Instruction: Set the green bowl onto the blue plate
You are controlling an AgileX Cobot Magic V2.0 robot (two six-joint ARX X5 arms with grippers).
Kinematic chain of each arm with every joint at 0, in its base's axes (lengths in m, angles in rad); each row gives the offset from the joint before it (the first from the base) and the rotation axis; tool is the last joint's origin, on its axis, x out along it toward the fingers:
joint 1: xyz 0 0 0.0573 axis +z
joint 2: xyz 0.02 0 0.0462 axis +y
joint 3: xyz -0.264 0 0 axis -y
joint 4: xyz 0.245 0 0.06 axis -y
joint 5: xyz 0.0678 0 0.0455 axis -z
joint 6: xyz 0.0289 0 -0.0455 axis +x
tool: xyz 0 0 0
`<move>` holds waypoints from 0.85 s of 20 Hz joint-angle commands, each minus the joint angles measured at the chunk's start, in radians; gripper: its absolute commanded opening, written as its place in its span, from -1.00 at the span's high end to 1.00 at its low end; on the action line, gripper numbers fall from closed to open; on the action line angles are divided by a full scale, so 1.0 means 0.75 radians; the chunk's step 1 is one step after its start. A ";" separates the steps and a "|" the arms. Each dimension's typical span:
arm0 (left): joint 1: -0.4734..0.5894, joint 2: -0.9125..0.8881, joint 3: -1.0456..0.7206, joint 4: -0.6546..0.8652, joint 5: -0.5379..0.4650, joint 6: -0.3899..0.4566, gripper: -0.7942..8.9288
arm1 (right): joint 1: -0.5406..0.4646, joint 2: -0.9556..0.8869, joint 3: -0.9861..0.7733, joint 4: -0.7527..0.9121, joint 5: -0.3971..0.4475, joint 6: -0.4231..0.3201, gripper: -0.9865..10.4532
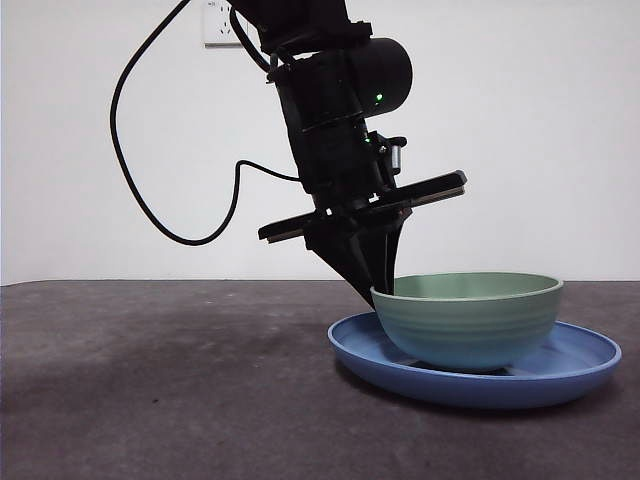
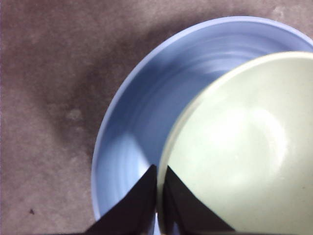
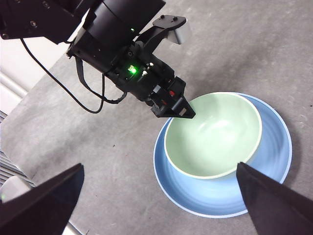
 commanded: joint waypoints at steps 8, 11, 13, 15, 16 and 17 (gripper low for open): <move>-0.024 0.045 0.038 -0.004 -0.007 -0.007 0.76 | 0.007 0.005 0.023 0.014 -0.002 -0.012 -0.04; -0.023 0.027 0.044 -0.009 -0.007 -0.008 0.32 | 0.007 0.005 0.023 0.014 -0.002 -0.012 -0.04; -0.023 0.019 0.065 -0.014 -0.007 -0.007 0.03 | 0.007 0.005 0.023 0.014 -0.002 -0.012 -0.04; -0.024 0.012 0.103 -0.045 -0.007 -0.008 -0.02 | 0.007 0.005 0.023 0.014 -0.002 -0.012 -0.04; -0.024 0.010 0.132 -0.071 -0.007 -0.008 -0.08 | 0.007 0.005 0.023 0.014 -0.002 -0.012 -0.04; -0.025 0.010 0.179 -0.120 -0.006 -0.007 -0.22 | 0.007 0.005 0.023 0.014 -0.002 -0.012 -0.04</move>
